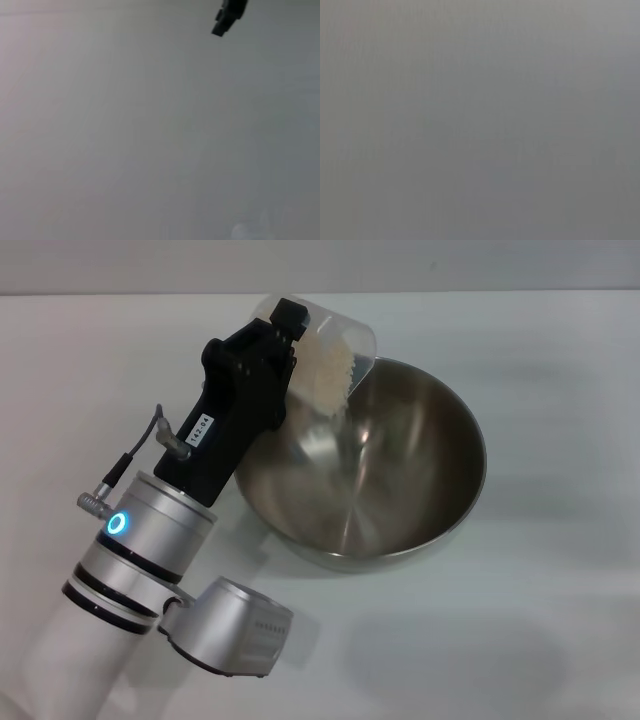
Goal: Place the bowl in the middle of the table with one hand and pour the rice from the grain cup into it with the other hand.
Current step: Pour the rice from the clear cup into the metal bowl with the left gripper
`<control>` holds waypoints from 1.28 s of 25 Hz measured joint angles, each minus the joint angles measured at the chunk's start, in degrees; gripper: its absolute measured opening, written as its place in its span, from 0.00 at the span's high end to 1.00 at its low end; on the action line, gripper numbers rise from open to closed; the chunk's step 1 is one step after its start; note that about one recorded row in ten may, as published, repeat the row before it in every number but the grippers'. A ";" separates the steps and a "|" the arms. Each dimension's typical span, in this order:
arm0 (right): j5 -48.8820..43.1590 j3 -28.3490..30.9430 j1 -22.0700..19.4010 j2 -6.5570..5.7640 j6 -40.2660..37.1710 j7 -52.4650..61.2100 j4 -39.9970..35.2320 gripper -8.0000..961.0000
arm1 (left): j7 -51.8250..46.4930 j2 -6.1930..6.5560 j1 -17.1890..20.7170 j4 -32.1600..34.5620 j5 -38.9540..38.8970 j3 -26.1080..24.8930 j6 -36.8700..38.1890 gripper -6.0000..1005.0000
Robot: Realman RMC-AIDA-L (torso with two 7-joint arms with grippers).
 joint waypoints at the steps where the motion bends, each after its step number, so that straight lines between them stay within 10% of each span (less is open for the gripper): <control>1: 0.00 0.00 0.03 -0.03 0.00 0.00 0.03 0.65 | 1.81 0.00 -0.17 0.03 0.00 0.01 -0.11 0.97; 32: 0.00 0.01 0.67 0.02 -0.03 -0.01 0.01 0.65 | 27.02 0.00 -1.69 3.64 2.64 2.18 0.23 0.97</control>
